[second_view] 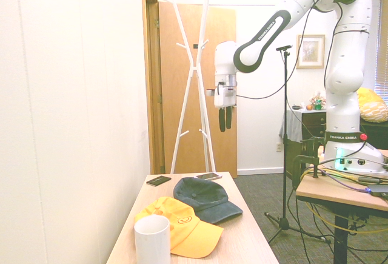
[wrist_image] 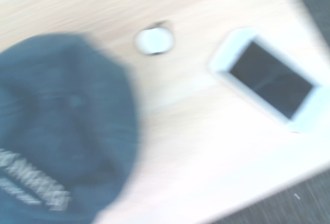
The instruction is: Hang the cap
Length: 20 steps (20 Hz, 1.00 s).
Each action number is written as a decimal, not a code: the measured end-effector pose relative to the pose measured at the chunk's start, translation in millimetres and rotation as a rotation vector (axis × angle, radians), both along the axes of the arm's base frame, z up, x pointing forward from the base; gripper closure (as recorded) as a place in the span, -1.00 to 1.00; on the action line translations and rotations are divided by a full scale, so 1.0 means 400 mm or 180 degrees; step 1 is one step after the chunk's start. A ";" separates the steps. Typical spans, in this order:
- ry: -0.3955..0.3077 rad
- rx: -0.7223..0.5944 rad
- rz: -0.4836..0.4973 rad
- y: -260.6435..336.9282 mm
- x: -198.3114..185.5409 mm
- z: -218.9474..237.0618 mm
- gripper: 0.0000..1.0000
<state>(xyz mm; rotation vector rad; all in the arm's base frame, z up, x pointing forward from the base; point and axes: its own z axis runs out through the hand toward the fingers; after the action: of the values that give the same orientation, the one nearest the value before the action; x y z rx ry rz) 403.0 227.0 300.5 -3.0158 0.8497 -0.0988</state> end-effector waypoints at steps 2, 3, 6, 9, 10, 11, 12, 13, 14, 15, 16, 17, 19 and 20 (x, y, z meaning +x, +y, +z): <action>-0.0084 -0.0026 0.0175 0.069 0.002 -0.057 -1.00; -0.0114 -0.0047 0.0279 0.095 0.006 -0.093 -1.00; -0.0135 -0.0125 0.0611 0.164 0.018 -0.231 -1.00; -0.0070 -0.0139 0.0685 0.212 0.052 -0.331 -1.00; -0.0058 -0.0167 0.0679 0.214 0.067 -0.355 -1.00; -0.0061 -0.0191 0.0680 0.214 0.082 -0.374 1.00; -0.0077 -0.0204 0.0685 0.211 0.094 -0.389 1.00; -0.0087 -0.0215 0.0689 0.208 0.103 -0.401 1.00; -0.0095 -0.0223 0.0696 0.205 0.111 -0.412 1.00; -0.0098 -0.0230 0.0701 0.202 0.115 -0.420 1.00; -0.0098 -0.0223 0.0703 0.202 0.117 -0.424 1.00; -0.0096 -0.0217 0.0696 0.202 0.119 -0.427 1.00; -0.0075 -0.0197 0.0671 0.201 0.120 -0.430 1.00; -0.0063 -0.0187 0.0665 0.201 0.121 -0.430 1.00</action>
<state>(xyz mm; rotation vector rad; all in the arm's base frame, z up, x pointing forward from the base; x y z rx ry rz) 451.4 307.4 128.5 -3.1302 0.5349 -0.1542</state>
